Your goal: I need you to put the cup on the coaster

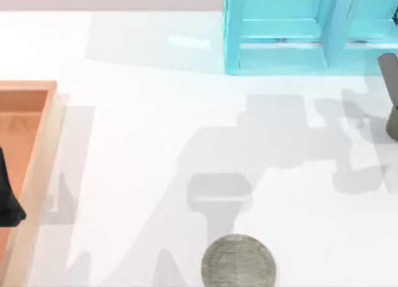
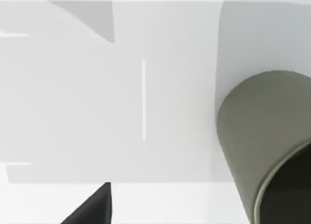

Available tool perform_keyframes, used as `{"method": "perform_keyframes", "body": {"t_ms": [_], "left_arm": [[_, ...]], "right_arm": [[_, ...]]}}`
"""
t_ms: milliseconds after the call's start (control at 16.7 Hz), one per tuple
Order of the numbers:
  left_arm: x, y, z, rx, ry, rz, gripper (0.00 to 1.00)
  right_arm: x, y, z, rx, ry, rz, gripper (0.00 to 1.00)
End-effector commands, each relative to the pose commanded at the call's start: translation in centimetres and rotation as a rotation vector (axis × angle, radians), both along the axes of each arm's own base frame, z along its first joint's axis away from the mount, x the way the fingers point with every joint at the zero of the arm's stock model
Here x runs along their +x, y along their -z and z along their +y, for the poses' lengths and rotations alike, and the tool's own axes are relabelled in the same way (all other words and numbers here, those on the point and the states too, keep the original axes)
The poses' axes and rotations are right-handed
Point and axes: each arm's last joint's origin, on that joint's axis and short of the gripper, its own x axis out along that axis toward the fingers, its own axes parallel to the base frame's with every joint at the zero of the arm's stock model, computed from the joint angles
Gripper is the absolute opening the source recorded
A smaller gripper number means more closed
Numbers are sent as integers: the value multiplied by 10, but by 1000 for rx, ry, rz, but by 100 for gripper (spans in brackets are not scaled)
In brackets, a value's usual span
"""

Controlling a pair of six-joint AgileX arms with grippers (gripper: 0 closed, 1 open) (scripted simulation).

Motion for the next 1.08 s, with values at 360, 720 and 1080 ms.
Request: {"method": "perform_keyframes", "body": {"t_ms": [360, 720, 1080], "left_arm": [[0, 0, 0, 0, 0, 0, 100], [0, 0, 0, 0, 0, 0, 100], [0, 0, 0, 0, 0, 0, 100]], "right_arm": [[-4, 30, 0, 0, 0, 10, 100], [-4, 30, 0, 0, 0, 10, 62], [-4, 30, 0, 0, 0, 10, 17]]}}
